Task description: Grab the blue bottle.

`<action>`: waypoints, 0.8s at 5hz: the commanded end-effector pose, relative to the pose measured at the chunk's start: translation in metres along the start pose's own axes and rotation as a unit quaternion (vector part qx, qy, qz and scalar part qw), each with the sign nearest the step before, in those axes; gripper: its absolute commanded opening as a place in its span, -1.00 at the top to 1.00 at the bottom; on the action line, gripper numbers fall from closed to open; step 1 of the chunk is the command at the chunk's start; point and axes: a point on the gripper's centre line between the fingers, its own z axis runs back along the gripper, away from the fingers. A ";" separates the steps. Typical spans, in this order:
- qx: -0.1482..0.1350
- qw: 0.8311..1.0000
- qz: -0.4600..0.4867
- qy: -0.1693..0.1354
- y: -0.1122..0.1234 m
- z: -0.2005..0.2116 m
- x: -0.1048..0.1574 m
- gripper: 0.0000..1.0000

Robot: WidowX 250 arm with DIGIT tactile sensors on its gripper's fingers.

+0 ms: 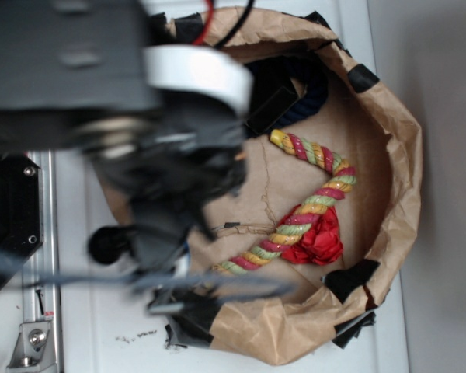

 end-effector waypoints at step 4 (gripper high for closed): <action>-0.014 0.997 0.054 0.048 0.008 -0.039 -0.004 -1.00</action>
